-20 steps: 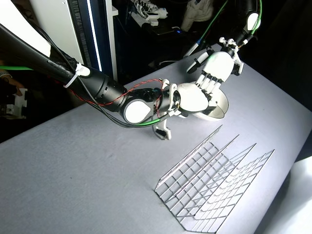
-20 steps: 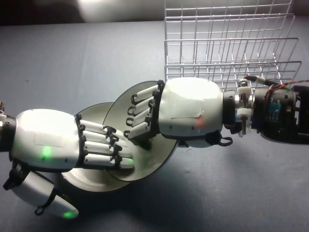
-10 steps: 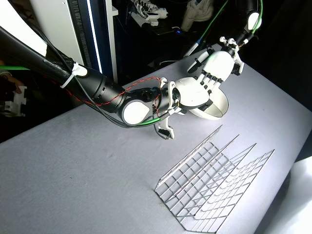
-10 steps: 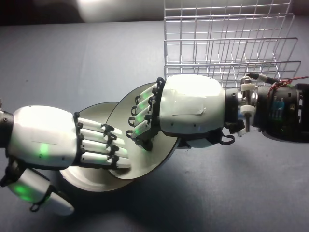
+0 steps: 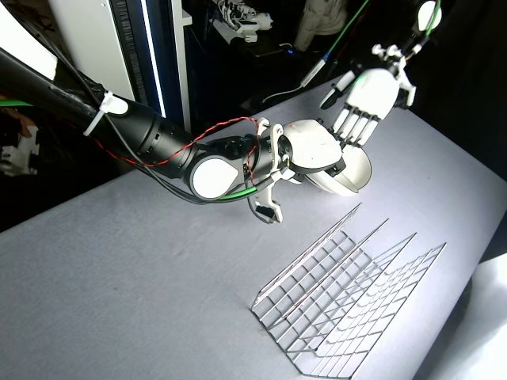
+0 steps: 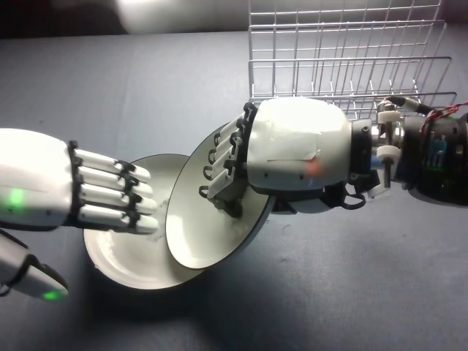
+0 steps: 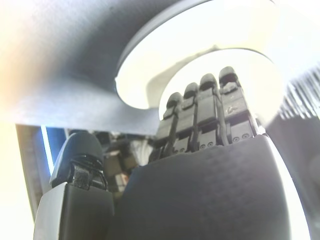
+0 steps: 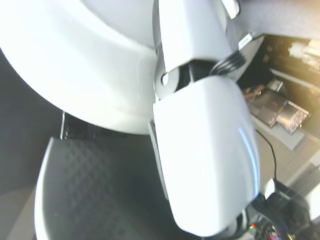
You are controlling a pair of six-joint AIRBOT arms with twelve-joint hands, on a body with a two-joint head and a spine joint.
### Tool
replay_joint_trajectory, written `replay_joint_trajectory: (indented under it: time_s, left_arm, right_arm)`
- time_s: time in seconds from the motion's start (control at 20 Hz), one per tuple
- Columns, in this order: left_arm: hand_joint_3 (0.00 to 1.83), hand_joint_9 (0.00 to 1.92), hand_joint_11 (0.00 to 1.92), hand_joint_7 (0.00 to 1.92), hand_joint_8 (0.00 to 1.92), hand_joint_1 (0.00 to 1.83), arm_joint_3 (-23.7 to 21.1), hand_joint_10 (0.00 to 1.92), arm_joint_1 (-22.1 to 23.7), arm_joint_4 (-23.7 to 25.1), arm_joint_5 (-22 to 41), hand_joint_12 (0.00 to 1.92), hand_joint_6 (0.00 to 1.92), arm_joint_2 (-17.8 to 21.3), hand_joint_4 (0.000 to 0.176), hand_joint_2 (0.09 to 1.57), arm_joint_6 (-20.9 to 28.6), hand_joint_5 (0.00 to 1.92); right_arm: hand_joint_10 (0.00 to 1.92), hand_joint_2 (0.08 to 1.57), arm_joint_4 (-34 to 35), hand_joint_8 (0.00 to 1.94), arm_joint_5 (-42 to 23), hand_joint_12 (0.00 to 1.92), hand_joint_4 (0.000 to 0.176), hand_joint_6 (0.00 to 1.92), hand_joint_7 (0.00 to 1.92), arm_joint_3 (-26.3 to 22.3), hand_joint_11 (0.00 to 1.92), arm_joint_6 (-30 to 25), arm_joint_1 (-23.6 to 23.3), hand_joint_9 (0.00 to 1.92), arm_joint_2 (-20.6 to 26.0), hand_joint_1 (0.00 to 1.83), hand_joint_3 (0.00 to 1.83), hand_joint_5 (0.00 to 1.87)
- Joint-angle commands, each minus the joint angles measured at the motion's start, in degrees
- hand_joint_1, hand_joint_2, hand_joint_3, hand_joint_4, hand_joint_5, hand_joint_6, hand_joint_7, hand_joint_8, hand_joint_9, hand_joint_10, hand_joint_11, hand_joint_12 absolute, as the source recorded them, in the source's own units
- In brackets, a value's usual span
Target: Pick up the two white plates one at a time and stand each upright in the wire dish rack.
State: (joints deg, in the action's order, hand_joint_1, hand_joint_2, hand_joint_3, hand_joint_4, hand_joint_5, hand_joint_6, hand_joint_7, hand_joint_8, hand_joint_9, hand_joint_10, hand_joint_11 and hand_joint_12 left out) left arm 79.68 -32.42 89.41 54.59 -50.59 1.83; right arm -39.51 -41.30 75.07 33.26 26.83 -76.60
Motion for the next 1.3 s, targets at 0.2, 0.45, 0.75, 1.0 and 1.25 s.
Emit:
replay_joint_trajectory:
  time_s: [0.2,0.45,0.75,1.0,1.25]
  left_arm:
    - [0.0,0.0,0.0,0.01,0.0,0.0,1.37,0.0,1.55,-2.95,3.93,0.0,0.0,2.43,0.0,1.25,1.19,0.0]
    - [0.0,0.05,0.03,0.08,0.0,0.0,1.34,0.0,4.25,-1.05,4.18,0.03,0.01,3.64,0.0,1.25,2.98,0.09]
    - [0.0,0.07,0.04,0.09,0.01,0.0,1.71,0.02,4.48,1.23,4.67,0.04,0.01,4.32,0.0,1.26,3.04,0.09]
    - [0.0,0.1,0.0,0.13,0.01,0.0,2.47,0.01,4.45,1.69,4.7,0.26,0.01,4.46,0.0,1.27,3.6,0.13]
    - [0.0,0.06,0.0,0.08,0.0,0.0,2.47,0.0,4.66,2.07,4.03,0.18,0.0,4.41,0.0,1.27,4.98,0.07]
  right_arm:
    - [1.07,1.11,7.86,0.9,-3.34,1.54,0.0,1.02,0.95,-3.76,0.86,-0.1,-4.12,0.91,2.54,1.49,0.0,0.91]
    - [1.03,1.09,14.25,0.86,-1.19,1.52,0.0,0.94,1.0,-9.22,0.88,-0.99,-8.08,0.93,5.81,1.49,0.0,0.95]
    - [0.98,1.08,20.4,0.85,1.39,1.48,0.0,0.9,1.03,-13.55,0.91,-3.11,-10.68,0.96,9.65,1.49,0.0,0.94]
    - [0.86,1.07,27.14,0.85,7.49,1.45,0.0,0.81,1.02,-14.7,0.92,-6.72,-15.07,1.05,11.77,1.5,0.0,0.99]
    - [0.74,1.04,38.07,0.69,16.9,1.43,0.0,0.69,1.1,-14.57,0.94,-6.76,-20.68,1.14,12.31,1.5,0.0,1.05]
